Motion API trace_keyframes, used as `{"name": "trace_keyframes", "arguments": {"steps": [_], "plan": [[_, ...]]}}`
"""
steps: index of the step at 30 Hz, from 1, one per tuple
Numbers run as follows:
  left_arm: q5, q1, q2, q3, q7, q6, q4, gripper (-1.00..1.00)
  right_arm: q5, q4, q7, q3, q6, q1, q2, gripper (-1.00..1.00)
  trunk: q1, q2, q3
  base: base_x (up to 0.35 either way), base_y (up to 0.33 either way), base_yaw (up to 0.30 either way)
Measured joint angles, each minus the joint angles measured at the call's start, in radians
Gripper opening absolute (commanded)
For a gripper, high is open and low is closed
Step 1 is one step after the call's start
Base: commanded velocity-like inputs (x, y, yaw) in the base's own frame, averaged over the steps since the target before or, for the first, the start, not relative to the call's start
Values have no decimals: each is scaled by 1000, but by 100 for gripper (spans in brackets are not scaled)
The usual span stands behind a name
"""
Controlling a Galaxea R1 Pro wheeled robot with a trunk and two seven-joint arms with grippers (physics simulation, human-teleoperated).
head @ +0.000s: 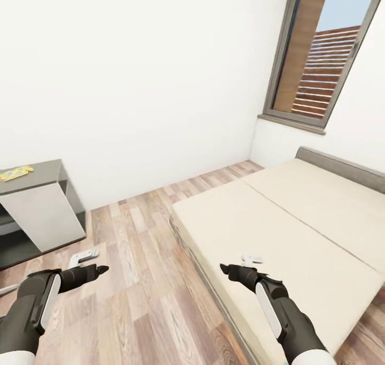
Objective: Put all the toys in the child's room - the three board games (two on the bed and one on the table), the two jigsaw puzzles on the table, and the tennis ball on the table - inside the toy box on the table in the child's room.
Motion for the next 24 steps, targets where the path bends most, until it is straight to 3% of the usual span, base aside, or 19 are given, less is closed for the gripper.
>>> {"name": "trace_keyframes", "arguments": {"steps": [10,24], "plan": [[0,0,0,0,0,0,0,100,0,1,0,-1,0,0,-1,100,0,0,4,19,68,-278],[2,0,1,0,-1,1,0,100,-1,4,1,-1,0,0,-1,100,0,0,10,1,220,-279]]}}
